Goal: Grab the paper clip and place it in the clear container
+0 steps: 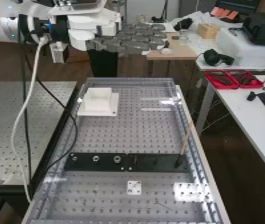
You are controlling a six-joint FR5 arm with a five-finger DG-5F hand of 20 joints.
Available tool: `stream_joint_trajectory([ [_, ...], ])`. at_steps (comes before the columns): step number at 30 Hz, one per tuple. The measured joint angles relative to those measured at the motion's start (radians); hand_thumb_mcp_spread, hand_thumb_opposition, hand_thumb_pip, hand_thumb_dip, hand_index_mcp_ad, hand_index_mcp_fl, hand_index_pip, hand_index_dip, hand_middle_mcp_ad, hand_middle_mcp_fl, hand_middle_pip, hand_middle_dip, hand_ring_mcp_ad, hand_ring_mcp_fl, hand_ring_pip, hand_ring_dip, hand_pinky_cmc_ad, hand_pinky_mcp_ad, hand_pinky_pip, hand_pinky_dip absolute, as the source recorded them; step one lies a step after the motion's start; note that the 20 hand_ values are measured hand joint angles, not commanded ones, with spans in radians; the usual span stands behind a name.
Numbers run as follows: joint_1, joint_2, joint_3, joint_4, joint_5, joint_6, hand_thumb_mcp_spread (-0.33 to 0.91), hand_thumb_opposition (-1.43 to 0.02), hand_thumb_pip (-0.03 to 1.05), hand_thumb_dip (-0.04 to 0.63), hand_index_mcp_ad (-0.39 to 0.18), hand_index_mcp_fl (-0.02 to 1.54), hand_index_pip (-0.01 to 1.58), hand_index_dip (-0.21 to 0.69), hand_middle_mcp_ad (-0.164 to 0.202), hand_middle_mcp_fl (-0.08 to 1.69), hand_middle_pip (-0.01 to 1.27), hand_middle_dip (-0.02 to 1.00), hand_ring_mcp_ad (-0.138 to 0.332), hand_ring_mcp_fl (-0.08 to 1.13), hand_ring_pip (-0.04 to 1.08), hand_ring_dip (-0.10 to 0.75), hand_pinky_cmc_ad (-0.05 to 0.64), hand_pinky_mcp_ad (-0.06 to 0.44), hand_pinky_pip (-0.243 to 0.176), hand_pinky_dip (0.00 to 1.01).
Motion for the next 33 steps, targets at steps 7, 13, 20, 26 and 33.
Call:
stream_joint_trajectory([
  [7, -0.024, -0.049, -0.039, 0.031, 0.035, 0.021, 0.16, -0.21, 0.17, 0.017, -0.002, 0.0, 0.02, 0.049, -0.002, 0.01, 0.03, 0.03, 0.017, 0.01, 0.02, -0.014, -0.016, 0.019, -0.01, 0.04],
  [13, -0.054, -0.093, -0.058, 0.056, 0.065, 0.039, 0.27, -0.54, 0.22, 0.023, -0.002, -0.01, 0.06, 0.119, -0.003, 0.01, 0.09, 0.03, 0.066, 0.0, 0.04, -0.021, 0.098, 0.08, -0.028, 0.09],
  [20, -0.084, -0.134, -0.08, 0.098, 0.104, 0.046, 0.29, -0.67, 0.25, 0.023, -0.002, 0.01, 0.07, 0.138, 0.0, 0.01, 0.12, 0.03, 0.115, 0.0, 0.07, -0.024, 0.164, 0.129, -0.044, 0.12],
  [26, -0.105, -0.166, -0.107, 0.164, 0.14, 0.039, 0.32, -0.69, 0.32, 0.037, 0.0, 0.02, 0.09, 0.136, 0.0, 0.01, 0.12, 0.04, 0.131, 0.0, 0.07, -0.024, 0.164, 0.129, -0.059, 0.14],
  [33, -0.131, -0.219, -0.102, 0.179, 0.152, 0.035, 0.38, -0.73, 0.39, 0.113, -0.002, 0.1, 0.1, 0.141, -0.002, 0.01, 0.12, 0.06, 0.127, 0.0, 0.08, -0.024, 0.188, 0.133, -0.061, 0.14],
])
